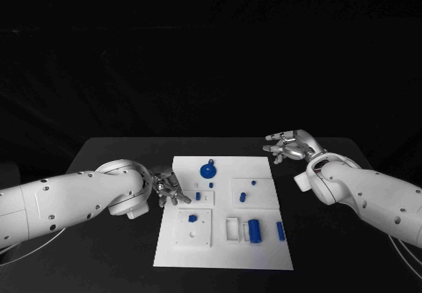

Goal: Assemble the parts on the task board

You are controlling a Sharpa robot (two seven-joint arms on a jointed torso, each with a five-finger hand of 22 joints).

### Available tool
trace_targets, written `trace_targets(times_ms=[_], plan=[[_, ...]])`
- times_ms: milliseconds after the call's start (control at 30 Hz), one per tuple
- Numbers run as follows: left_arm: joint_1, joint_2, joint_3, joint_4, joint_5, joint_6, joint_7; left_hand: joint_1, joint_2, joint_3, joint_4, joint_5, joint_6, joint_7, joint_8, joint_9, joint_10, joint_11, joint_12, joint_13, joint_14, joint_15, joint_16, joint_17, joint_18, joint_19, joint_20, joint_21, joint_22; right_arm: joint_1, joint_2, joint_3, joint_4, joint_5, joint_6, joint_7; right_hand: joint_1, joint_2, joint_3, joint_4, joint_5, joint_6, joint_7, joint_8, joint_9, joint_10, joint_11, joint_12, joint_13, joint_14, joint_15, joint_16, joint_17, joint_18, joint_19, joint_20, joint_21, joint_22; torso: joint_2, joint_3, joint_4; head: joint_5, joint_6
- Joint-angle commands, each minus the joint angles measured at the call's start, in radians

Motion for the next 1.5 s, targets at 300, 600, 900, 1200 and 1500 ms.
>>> trace_targets(times_ms=[300,600,900,1200,1500], plan=[[-0.006,0.001,-0.012,0.079,-0.226,0.002,-0.088,-0.052,-0.066,0.022,0.104,-0.032,0.026,-0.001,-0.005,-0.009,0.045,-0.013,0.042,0.01,0.019,-0.006,0.001,0.016,-0.011,0.021,-0.006,-0.012,0.017,-0.01,0.001,0.0,0.002,-0.006,0.01,0.007,-0.006,-0.001,0.0,0.001,0.001,-0.006,0.0,-0.003,-0.001,-0.006,-0.003,-0.001,-0.001,0.001,0.001,-0.003,-0.001,-0.006,0.002,0.006,0.002,-0.001,-0.008,-0.0005,0.0011,0.004,-0.007],[-0.029,0.003,-0.014,0.127,-0.427,-0.087,-0.03,0.155,-0.059,0.032,-0.032,0.058,-0.105,0.052,-0.035,-0.075,-0.03,0.028,-0.08,-0.056,-0.037,0.025,-0.055,-0.003,-0.002,-0.019,0.022,-0.053,0.006,-0.014,-0.001,0.0,0.002,-0.007,0.01,0.008,-0.008,0.0,0.001,0.0,0.002,-0.007,0.0,-0.003,-0.001,-0.005,-0.003,-0.001,-0.001,0.002,0.001,-0.003,0.0,-0.006,0.003,0.005,0.003,0.0,-0.006,-0.0007,0.0023,0.005,-0.012],[-0.064,0.001,-0.014,0.158,-0.544,-0.162,0.035,0.194,-0.067,0.002,-0.056,0.065,-0.136,0.045,-0.028,-0.17,-0.05,0.036,-0.13,-0.072,-0.05,0.032,-0.071,-0.01,0.007,-0.023,0.034,-0.087,0.005,-0.017,-0.007,0.0,0.003,-0.007,0.01,0.009,-0.008,0.0,0.001,0.0,0.002,-0.007,0.0,-0.003,-0.001,-0.005,-0.003,-0.001,-0.001,0.002,0.001,-0.003,0.0,-0.006,0.003,0.005,0.003,0.0,-0.006,-0.0021,0.0028,0.007,-0.019],[-0.089,0.006,-0.014,0.163,-0.579,-0.2,0.077,0.212,-0.067,0.007,-0.061,0.097,-0.134,0.059,-0.021,-0.197,-0.09,0.05,-0.129,-0.077,-0.056,0.042,-0.076,-0.014,0.012,-0.021,0.042,-0.108,0.012,-0.02,-0.009,0.001,0.004,-0.007,0.011,0.01,-0.008,0.0,0.001,0.0,0.002,-0.007,0.0,-0.003,-0.001,-0.005,-0.003,-0.001,-0.001,0.002,0.001,-0.003,0.0,-0.006,0.003,0.005,0.003,0.0,-0.006,-0.0019,0.0015,0.01,-0.021],[-0.114,0.015,-0.014,0.156,-0.611,-0.204,0.107,0.255,-0.058,0.029,-0.087,0.214,-0.131,0.052,-0.027,-0.199,-0.127,0.056,-0.141,-0.078,-0.066,0.043,-0.075,-0.015,0.017,-0.027,0.043,-0.108,0.027,-0.022,-0.01,0.001,0.004,-0.006,0.011,0.011,-0.01,0.0,0.001,0.0,0.003,-0.007,0.0,-0.003,-0.001,-0.005,-0.004,-0.001,0.0,0.003,0.001,-0.002,0.0,-0.006,0.003,0.005,0.004,0.0,-0.005,-0.0016,0.0006,0.01,-0.025]])
